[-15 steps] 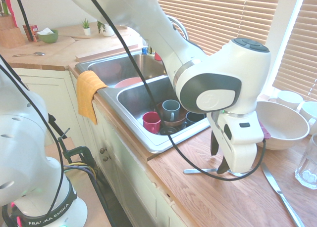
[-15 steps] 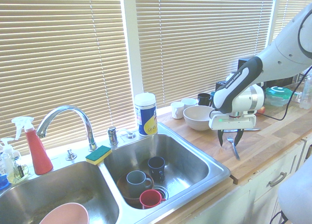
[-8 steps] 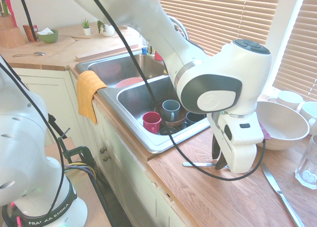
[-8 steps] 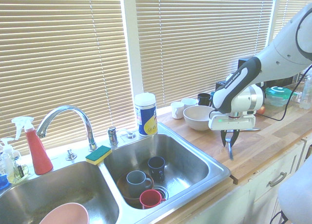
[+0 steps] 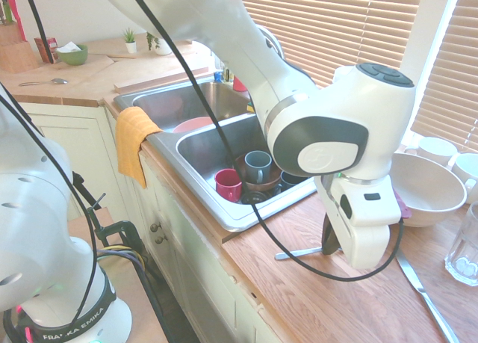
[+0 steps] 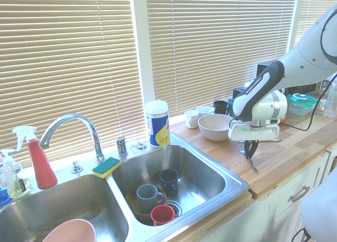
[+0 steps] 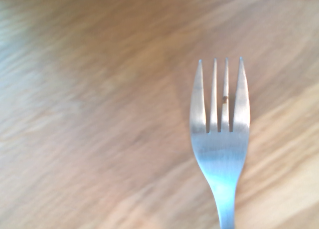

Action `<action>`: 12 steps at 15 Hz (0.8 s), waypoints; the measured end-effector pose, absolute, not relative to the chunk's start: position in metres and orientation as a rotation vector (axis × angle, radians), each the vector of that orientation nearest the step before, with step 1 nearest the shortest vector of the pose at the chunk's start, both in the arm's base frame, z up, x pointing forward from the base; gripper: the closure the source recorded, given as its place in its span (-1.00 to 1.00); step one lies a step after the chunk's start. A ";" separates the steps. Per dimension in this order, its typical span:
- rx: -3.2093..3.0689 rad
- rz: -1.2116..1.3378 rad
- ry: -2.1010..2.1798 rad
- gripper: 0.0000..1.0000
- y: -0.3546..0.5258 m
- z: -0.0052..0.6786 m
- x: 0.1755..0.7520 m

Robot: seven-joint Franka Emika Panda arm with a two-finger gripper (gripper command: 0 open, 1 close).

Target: Put the fork into the sink

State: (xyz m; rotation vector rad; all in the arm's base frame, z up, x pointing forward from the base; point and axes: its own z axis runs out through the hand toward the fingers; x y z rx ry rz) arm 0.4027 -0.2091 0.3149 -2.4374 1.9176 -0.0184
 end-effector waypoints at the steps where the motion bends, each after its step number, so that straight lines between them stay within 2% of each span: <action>1: -2.445 -0.012 1.903 1.00 -0.211 0.318 0.399; 5: -2.553 -0.156 1.720 1.00 -0.195 0.394 0.389; 8: -2.701 -0.232 1.486 1.00 -0.120 0.460 0.385; 12: -2.888 -0.318 1.129 1.00 -0.002 0.462 0.417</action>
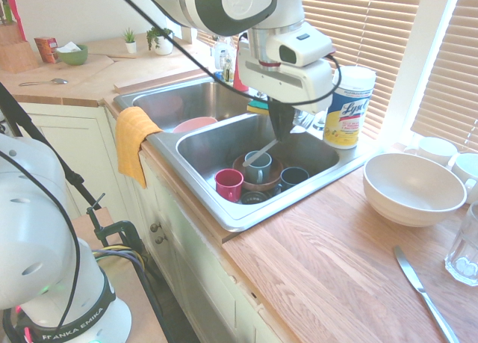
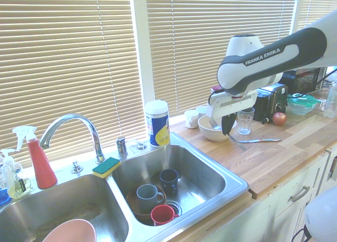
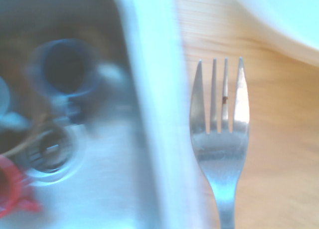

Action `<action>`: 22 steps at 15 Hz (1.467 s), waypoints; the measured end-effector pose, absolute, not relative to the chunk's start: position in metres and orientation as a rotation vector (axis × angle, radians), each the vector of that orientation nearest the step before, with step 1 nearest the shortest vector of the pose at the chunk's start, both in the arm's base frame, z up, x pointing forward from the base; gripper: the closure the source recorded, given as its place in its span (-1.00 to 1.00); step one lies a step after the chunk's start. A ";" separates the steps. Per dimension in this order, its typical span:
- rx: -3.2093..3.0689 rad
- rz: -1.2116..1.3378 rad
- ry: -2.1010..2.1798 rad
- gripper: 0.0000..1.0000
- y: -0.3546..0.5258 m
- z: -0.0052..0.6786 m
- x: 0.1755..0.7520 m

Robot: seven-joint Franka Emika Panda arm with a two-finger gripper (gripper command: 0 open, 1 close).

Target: Put the fork into the sink

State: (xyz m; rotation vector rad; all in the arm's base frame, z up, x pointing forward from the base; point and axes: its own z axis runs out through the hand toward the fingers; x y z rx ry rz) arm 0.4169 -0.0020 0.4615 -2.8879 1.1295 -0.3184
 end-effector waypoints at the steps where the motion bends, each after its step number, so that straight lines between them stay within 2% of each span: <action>1: -2.906 -0.337 1.062 1.00 0.021 0.450 0.433; 5: -2.965 -0.300 0.960 1.00 0.089 0.394 0.501; 8: -2.982 -0.240 0.983 1.00 0.114 0.342 0.531; 13: -2.988 -0.166 0.979 1.00 0.171 0.280 0.539; 21: -2.967 -0.115 1.099 1.00 0.133 0.195 0.548; 22: -2.969 -0.103 1.105 -1.00 0.132 0.190 0.547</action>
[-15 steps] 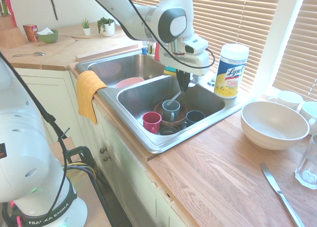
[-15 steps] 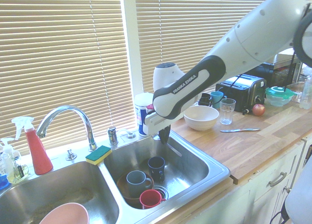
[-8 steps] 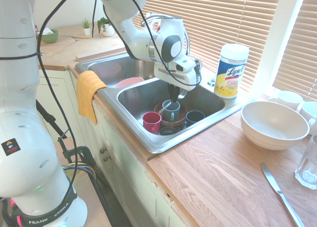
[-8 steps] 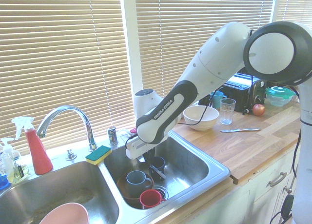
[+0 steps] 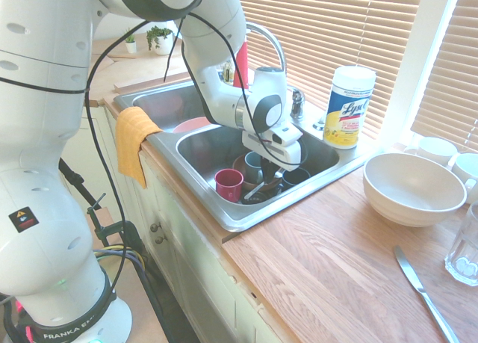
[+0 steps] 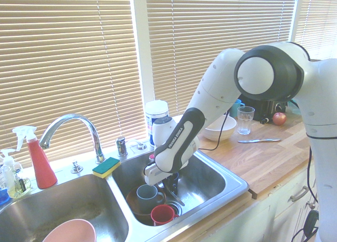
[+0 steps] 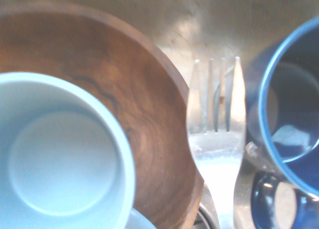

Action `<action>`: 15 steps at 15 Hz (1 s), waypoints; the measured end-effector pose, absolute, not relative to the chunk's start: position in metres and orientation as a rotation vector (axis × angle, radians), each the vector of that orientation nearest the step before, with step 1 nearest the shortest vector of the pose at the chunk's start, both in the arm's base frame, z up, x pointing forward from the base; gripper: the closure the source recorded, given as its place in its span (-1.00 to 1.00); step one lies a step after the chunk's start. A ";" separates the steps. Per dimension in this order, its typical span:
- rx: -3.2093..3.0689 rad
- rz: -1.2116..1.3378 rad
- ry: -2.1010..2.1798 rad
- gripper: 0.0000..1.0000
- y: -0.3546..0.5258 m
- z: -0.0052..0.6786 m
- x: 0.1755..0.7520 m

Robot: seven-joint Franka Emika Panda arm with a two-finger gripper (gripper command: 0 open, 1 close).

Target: Put the fork into the sink

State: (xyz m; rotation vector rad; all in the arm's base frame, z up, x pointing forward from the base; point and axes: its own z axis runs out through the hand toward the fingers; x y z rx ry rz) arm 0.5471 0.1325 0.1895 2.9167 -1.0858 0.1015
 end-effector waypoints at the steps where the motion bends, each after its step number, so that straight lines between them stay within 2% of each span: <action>1: 2.914 0.088 -1.095 -1.00 0.132 0.186 0.546; 11: 2.914 0.067 -1.102 -1.00 0.125 0.184 0.547; 15: 2.927 0.120 -1.098 -1.00 0.130 0.236 0.547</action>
